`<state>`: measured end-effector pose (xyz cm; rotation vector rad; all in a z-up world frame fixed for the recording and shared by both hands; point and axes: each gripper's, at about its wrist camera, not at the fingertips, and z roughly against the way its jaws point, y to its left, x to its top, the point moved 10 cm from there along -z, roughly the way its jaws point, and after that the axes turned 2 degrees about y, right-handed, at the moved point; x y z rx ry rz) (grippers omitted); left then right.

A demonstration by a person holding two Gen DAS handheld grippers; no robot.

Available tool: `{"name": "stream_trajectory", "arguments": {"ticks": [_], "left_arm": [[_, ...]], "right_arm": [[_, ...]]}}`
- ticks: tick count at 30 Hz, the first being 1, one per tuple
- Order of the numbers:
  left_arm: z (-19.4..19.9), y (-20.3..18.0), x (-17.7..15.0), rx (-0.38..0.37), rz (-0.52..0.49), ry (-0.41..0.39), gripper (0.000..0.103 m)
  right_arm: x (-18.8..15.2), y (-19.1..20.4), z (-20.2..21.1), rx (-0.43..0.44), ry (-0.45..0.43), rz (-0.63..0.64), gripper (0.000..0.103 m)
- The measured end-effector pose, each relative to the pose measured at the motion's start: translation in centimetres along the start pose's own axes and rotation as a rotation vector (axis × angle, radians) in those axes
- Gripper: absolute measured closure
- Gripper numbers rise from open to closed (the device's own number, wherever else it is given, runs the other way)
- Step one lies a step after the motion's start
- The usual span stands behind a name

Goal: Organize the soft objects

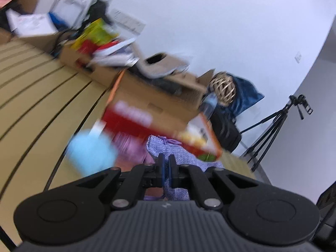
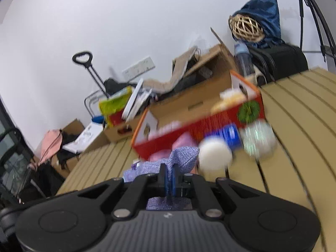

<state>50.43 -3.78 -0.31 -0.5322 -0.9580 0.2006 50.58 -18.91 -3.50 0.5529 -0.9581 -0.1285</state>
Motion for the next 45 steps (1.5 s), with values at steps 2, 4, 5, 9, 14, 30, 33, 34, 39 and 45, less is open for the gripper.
{"name": "stream_trajectory", "arguments": {"ticks": [2, 4, 5, 9, 14, 30, 33, 34, 39, 45], "left_arm": [[-2.6, -0.7, 3.4, -0.015, -0.03, -0.03, 0.099], [-5.4, -0.8, 6.5, -0.017, -0.042, -0.039, 0.099], [-7.0, -0.6, 7.9, -0.016, -0.043, -0.035, 0.099], [-13.8, 1.6, 12.5, 0.058, -0.096, -0.015, 0.099], [-22.2, 6.8, 15.3, 0.196, -0.078, 0.057, 0.099], [-27.2, 11.4, 13.6, 0.307, -0.195, 0.192, 0.096], [-26.6, 10.9, 13.4, 0.331, -0.237, 0.203, 0.096], [-26.0, 10.8, 13.4, 0.337, -0.25, 0.199, 0.095], [-21.3, 8.8, 15.9, 0.347, -0.297, 0.138, 0.093], [-11.8, 6.0, 18.0, 0.35, -0.362, 0.024, 0.056]], "right_arm": [[3.8, 0.0, -2.3, -0.002, -0.02, 0.005, 0.099], [7.7, 0.5, -5.4, -0.001, -0.035, 0.027, 0.099], [9.5, 0.7, -7.0, -0.005, -0.043, 0.037, 0.099], [14.4, 1.5, -15.7, -0.016, -0.015, 0.07, 0.099], [15.7, 1.6, -26.5, -0.07, 0.073, 0.074, 0.098], [10.3, -2.2, -34.7, -0.062, 0.281, -0.152, 0.029], [10.4, -1.6, -33.8, -0.079, 0.244, -0.146, 0.029], [10.7, -1.4, -33.2, -0.092, 0.222, -0.131, 0.029], [14.4, -1.2, -27.9, -0.124, 0.164, -0.087, 0.027], [18.0, -1.0, -17.4, -0.203, 0.148, 0.13, 0.022]]}}
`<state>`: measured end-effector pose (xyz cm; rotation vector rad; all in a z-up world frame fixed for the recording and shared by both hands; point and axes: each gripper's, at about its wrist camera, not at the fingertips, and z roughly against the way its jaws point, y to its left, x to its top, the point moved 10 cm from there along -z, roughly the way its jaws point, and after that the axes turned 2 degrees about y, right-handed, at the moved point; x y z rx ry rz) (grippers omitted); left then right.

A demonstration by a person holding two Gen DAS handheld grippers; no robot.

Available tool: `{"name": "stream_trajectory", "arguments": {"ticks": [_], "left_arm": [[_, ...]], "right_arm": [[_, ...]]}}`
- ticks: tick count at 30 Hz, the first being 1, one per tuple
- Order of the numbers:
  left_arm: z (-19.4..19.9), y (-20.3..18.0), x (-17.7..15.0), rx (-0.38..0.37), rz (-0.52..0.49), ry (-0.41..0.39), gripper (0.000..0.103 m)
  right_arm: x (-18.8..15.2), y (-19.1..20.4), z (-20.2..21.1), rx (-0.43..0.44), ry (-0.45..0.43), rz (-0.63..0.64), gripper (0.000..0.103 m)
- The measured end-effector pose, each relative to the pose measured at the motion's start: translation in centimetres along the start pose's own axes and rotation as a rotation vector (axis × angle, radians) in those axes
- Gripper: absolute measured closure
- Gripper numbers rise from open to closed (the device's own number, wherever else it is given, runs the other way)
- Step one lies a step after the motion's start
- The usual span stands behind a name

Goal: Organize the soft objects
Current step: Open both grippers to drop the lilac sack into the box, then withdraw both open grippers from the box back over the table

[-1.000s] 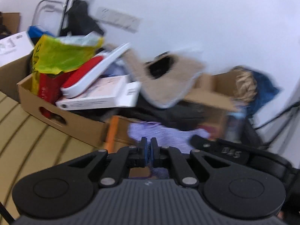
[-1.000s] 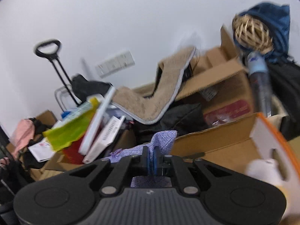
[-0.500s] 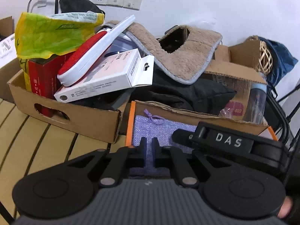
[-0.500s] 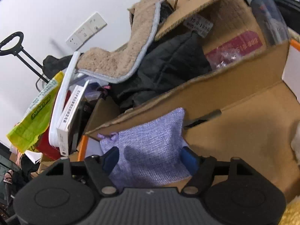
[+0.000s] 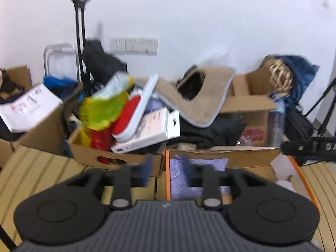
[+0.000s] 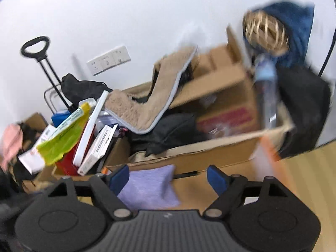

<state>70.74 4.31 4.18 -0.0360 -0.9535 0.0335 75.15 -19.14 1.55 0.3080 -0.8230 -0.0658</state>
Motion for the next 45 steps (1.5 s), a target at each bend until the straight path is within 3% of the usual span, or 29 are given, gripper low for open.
{"name": "stream_trajectory", "arguments": {"ticks": [3, 5, 8, 10, 12, 16, 19, 27, 32, 45], "left_arm": [[5.3, 0.5, -1.4, 0.031, -0.035, -0.034, 0.053], [9.5, 0.9, -2.9, 0.066, -0.041, -0.062, 0.038], [16.8, 0.7, -5.9, 0.07, -0.065, -0.16, 0.03], [21.3, 0.2, -8.3, 0.062, -0.072, -0.222, 0.019], [25.6, -0.1, -11.2, 0.048, -0.058, -0.265, 0.015], [32.5, -1.0, -18.1, 0.01, -0.008, -0.297, 0.005], [36.4, -1.6, -22.8, 0.012, -0.004, -0.318, 0.002], [42.8, -1.7, -33.0, 0.039, -0.01, -0.294, 0.002], [44.4, -2.5, -34.7, 0.036, -0.054, -0.313, 0.0], [44.0, -3.1, -34.6, 0.004, -0.047, -0.302, 0.0]], "right_arm": [[-1.1, -0.9, 5.9, -0.023, -0.03, 0.072, 0.021], [-2.4, -1.4, 10.4, -0.06, -0.081, 0.128, 0.021], [-5.5, -1.4, 17.2, -0.069, -0.173, 0.188, 0.016], [-8.4, -1.0, 21.9, -0.054, -0.242, 0.216, 0.014], [-11.8, -0.4, 25.7, -0.023, -0.287, 0.228, 0.012], [-20.1, 0.6, 31.1, 0.067, -0.296, 0.184, 0.012], [-26.3, 1.3, 33.6, 0.074, -0.295, 0.197, 0.011], [-39.4, 1.4, 37.9, 0.017, -0.282, 0.234, 0.011], [-44.9, 1.0, 40.2, 0.017, -0.28, 0.207, 0.011], [-44.8, 0.0, 39.9, -0.025, -0.292, 0.189, 0.011]]}}
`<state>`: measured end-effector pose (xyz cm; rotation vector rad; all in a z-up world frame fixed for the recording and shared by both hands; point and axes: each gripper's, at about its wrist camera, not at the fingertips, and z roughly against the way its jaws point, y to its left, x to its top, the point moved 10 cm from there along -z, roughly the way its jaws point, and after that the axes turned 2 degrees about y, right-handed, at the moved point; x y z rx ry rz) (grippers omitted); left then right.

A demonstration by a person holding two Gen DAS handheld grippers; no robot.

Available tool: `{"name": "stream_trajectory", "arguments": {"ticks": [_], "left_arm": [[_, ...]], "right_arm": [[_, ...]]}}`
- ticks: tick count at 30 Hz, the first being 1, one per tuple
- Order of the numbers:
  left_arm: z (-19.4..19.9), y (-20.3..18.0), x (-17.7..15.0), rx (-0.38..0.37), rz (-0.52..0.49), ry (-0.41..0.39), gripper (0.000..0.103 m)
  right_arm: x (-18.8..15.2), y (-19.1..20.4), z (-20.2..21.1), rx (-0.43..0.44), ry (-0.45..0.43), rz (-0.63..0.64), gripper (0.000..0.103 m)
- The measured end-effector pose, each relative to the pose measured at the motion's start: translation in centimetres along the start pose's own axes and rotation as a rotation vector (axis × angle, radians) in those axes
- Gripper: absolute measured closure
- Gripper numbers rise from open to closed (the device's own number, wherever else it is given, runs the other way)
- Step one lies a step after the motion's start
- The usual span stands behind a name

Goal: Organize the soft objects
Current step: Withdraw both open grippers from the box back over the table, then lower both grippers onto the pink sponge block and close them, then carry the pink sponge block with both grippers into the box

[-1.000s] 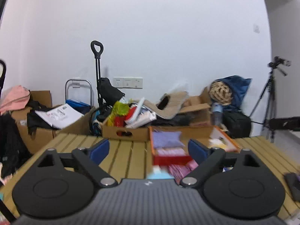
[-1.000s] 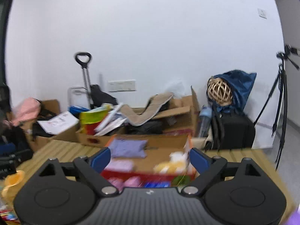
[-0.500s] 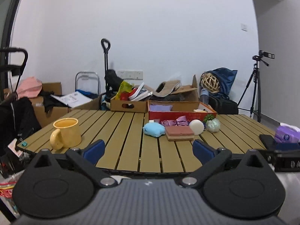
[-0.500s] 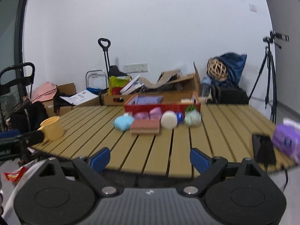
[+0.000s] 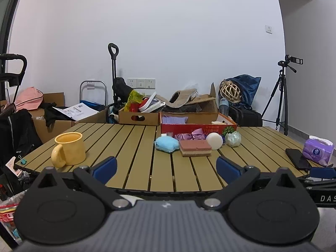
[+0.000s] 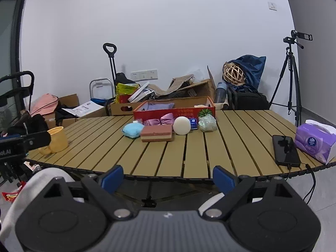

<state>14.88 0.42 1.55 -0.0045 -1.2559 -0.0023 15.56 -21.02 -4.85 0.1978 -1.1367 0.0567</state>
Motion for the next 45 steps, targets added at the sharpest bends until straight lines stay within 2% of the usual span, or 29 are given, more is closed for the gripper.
{"name": "stream_trajectory", "arguments": {"ticks": [3, 8, 12, 16, 17, 21, 22, 23, 24, 25, 26, 27, 29, 32, 35, 38, 43, 45], "left_arm": [[-1.0, 0.0, 0.0, -0.004, 0.0, 0.012, 0.0], [-4.8, -0.3, 0.4, -0.009, 0.01, 0.06, 0.0], [-10.4, -0.6, 1.7, -0.032, 0.065, 0.115, 0.0], [-18.6, -0.6, 3.0, -0.079, 0.146, 0.213, 0.003], [-20.5, -0.7, 3.2, -0.093, 0.162, 0.229, 0.007], [-29.4, -1.3, 3.2, -0.135, 0.23, 0.331, 0.029], [-32.1, -1.5, 2.6, -0.152, 0.251, 0.379, 0.039], [-34.4, -1.6, 2.1, -0.147, 0.28, 0.434, 0.057], [-36.6, -1.9, 1.5, -0.151, 0.297, 0.49, 0.063], [-38.3, -2.3, 1.2, -0.172, 0.288, 0.521, 0.067], [-39.7, -2.4, 0.9, -0.163, 0.286, 0.546, 0.071], [-40.7, -2.3, 0.4, -0.138, 0.291, 0.569, 0.071], [-41.4, -2.3, 0.5, -0.169, 0.329, 0.533, 0.073], [-41.5, -2.3, 0.0, -0.186, 0.339, 0.499, 0.074], [-41.5, -2.4, 0.0, -0.209, 0.309, 0.486, 0.075], [-41.8, -2.3, 0.1, -0.218, 0.327, 0.492, 0.075], [-41.7, -2.6, 0.2, -0.221, 0.306, 0.49, 0.076], [-41.6, -2.6, 0.2, -0.223, 0.305, 0.495, 0.076]], "right_arm": [[0.5, -0.2, -0.6, 0.015, -0.003, -0.016, 0.011], [2.0, -0.6, -3.6, 0.031, 0.011, -0.029, 0.011], [3.7, -0.4, -8.0, 0.053, 0.033, -0.039, 0.011], [6.0, -1.2, -15.0, 0.121, 0.081, -0.2, 0.013], [6.5, -1.5, -16.9, 0.127, 0.094, -0.232, 0.015], [7.9, -2.6, -25.8, 0.121, 0.166, -0.358, 0.035], [8.2, -2.7, -27.9, 0.128, 0.182, -0.382, 0.042], [8.4, -2.8, -29.9, 0.127, 0.2, -0.403, 0.048], [8.5, -2.8, -32.2, 0.121, 0.221, -0.418, 0.053], [8.7, -2.8, -34.0, 0.125, 0.237, -0.419, 0.063], [8.7, -2.8, -35.8, 0.127, 0.259, -0.434, 0.07], [8.8, -2.7, -37.1, 0.135, 0.274, -0.444, 0.072], [8.6, -2.5, -38.9, 0.175, 0.281, -0.451, 0.075], [7.6, -2.6, -39.9, 0.187, 0.289, -0.435, 0.076], [7.8, -2.5, -40.1, 0.198, 0.291, -0.433, 0.074], [7.8, -2.5, -40.4, 0.205, 0.297, -0.432, 0.073], [7.4, -3.4, -40.2, 0.248, 0.324, -0.509, 0.073], [7.4, -3.1, -39.9, 0.244, 0.323, -0.481, 0.074]]}}
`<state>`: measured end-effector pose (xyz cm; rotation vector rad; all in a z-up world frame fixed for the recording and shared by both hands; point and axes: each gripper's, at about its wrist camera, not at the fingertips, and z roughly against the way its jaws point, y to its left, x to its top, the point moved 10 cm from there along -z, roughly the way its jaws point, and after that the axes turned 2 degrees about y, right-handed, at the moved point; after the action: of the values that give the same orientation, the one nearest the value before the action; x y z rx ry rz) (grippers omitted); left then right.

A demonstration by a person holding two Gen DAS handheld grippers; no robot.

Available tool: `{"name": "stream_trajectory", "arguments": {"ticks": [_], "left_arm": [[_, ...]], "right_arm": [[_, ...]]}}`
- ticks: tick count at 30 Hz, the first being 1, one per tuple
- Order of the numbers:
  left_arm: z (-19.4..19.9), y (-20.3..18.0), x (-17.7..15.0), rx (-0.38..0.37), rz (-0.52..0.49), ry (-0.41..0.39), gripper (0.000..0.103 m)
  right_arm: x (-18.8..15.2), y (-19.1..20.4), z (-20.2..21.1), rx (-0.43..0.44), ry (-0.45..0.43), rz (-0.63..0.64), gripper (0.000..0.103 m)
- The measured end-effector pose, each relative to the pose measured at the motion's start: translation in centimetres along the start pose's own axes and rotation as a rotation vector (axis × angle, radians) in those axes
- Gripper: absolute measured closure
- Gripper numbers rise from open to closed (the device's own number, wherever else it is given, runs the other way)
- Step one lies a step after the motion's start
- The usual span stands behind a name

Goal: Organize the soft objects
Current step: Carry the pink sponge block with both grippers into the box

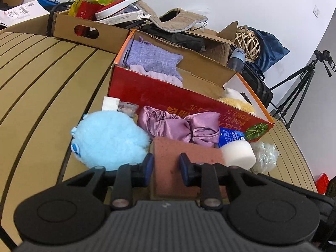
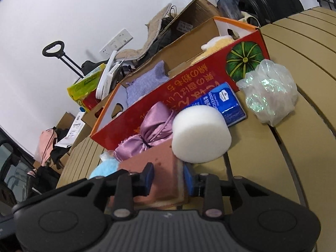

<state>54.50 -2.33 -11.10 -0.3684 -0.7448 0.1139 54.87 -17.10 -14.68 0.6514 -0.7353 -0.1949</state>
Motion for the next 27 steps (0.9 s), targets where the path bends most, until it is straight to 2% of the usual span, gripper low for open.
{"name": "stream_trajectory", "arguments": {"ticks": [3, 6, 11, 14, 18, 21, 27], "left_arm": [[0.4, 0.0, 0.0, 0.0, 0.002, 0.008, 0.077], [1.2, -0.6, 0.0, -0.002, -0.043, -0.016, 0.077], [3.5, -1.9, 0.2, -0.034, -0.061, -0.054, 0.077], [6.1, -3.2, 0.8, -0.076, -0.049, -0.102, 0.077], [10.4, -5.9, 2.0, -0.122, -0.083, -0.216, 0.077], [12.9, -7.3, 2.6, -0.146, -0.098, -0.274, 0.077], [15.3, -8.6, 3.9, -0.16, -0.119, -0.326, 0.077]], "right_arm": [[-0.3, 0.7, 0.2, -0.021, 0.0, 0.043, 0.075], [-0.3, 1.4, 0.9, -0.028, -0.005, 0.066, 0.075], [0.3, 2.4, 3.4, -0.039, -0.048, 0.111, 0.076], [0.8, 4.0, 6.5, -0.039, -0.104, 0.155, 0.076], [1.9, 6.2, 11.2, -0.039, -0.222, 0.2, 0.076], [2.9, 7.7, 14.2, -0.018, -0.292, 0.225, 0.076], [4.1, 9.1, 16.8, 0.029, -0.341, 0.231, 0.076]]}}
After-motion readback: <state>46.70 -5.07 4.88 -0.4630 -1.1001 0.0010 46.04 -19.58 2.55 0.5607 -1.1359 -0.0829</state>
